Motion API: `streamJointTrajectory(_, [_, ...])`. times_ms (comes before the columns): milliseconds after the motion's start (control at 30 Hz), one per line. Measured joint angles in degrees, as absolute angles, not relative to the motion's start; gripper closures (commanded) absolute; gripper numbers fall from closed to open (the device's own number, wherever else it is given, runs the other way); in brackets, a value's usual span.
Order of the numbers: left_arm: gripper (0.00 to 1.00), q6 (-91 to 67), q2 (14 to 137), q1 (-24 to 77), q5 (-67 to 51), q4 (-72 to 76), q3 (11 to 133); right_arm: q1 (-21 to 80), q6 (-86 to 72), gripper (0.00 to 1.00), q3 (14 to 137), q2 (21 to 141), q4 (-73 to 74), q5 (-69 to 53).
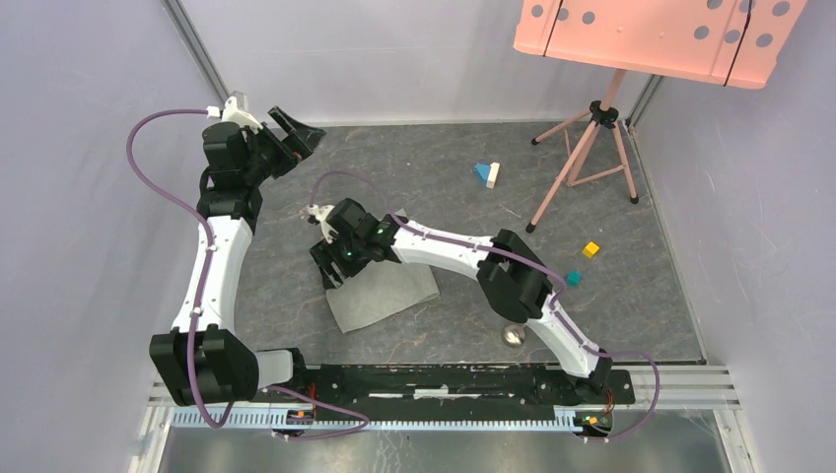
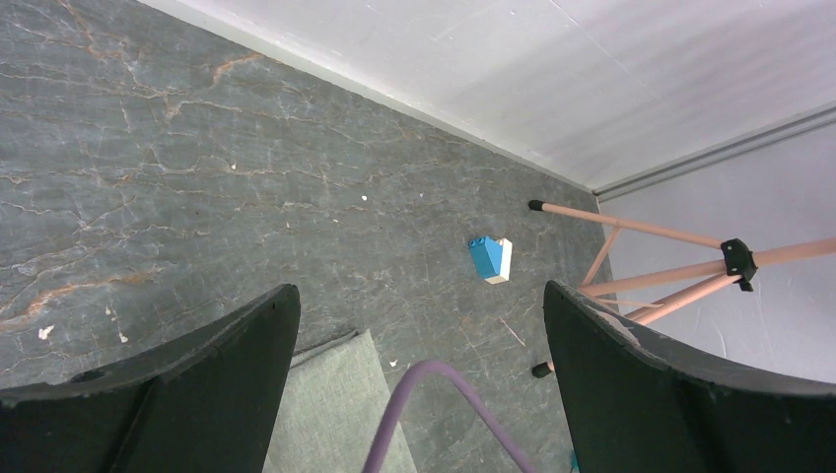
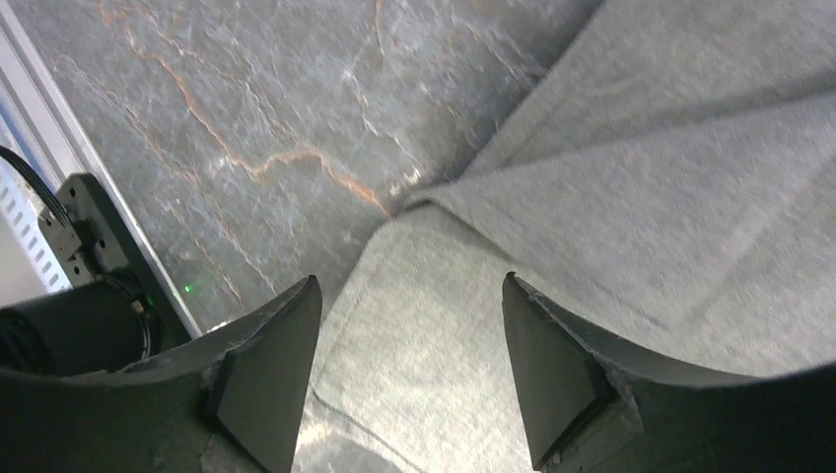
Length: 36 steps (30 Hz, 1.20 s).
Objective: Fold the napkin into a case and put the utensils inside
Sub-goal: Fold the rectangle-folded napkin at the center of the board, then smooth out the square-folded napkin at the center of the board.
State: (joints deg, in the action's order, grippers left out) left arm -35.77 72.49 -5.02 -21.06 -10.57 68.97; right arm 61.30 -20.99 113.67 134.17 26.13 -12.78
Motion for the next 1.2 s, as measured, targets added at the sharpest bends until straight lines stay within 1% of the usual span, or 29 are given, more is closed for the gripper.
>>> streamJointTrajectory(67, [0.01,-35.8,72.5,-5.0,-21.1,-10.6,69.0,60.9,-21.1,0.21,110.3,131.8,25.4,-13.2])
streamJointTrajectory(233, [0.01,-35.8,72.5,-5.0,-21.1,-10.5,69.0,58.6,-21.8,0.18,96.9,121.5,20.3,-14.6])
streamJointTrajectory(267, [0.01,-35.8,72.5,-5.0,-21.1,-10.5,69.0,57.7,-22.2,0.2,94.5,119.5,19.0,-15.2])
streamJointTrajectory(300, [0.01,-35.8,72.5,-5.0,-21.1,-10.5,69.0,56.6,-22.6,0.24,92.5,118.1,17.4,-16.0])
streamJointTrajectory(333, [0.01,-35.8,72.5,-5.0,-21.1,-10.5,69.0,55.1,-23.1,0.27,90.9,117.3,15.7,-16.9])
streamJointTrajectory(433, [0.01,-35.8,72.5,-5.0,-21.1,-10.5,69.0,51.7,-24.5,0.3,89.8,117.8,12.5,-18.9])
streamJointTrajectory(567, [0.01,-35.8,72.5,-5.0,-21.1,-10.5,69.0,48.8,-25.9,0.28,89.8,120.1,9.1,-20.5])
streamJointTrajectory(900, [0.01,-35.8,72.5,-5.1,-21.1,-10.5,69.0,48.6,-30.2,0.33,89.8,126.7,2.4,-24.9])
streamJointTrajectory(1000, [0.01,-35.8,72.5,-5.1,-21.1,-10.5,69.0,48.6,-31.3,0.42,89.8,128.4,0.8,-25.7])
streamJointTrajectory(1067, [0.01,-35.8,72.5,-5.1,-21.1,-10.5,69.0,48.8,-31.9,0.53,89.8,129.1,0.1,-26.1])
streamJointTrajectory(1100, [0.01,-35.8,72.5,-5.1,-21.1,-10.5,69.0,48.8,-32.2,0.6,89.8,129.4,-0.4,-26.3])
streamJointTrajectory(1167, [0.01,-35.8,72.5,-5.1,-21.1,-10.5,69.0,48.9,-33.2,0.69,89.8,130.0,-1.3,-26.8])
streamJointTrajectory(1200, [0.01,-35.8,72.5,-5.1,-21.1,-10.5,69.0,49.0,-33.8,0.71,89.8,130.1,-2.0,-27.0])
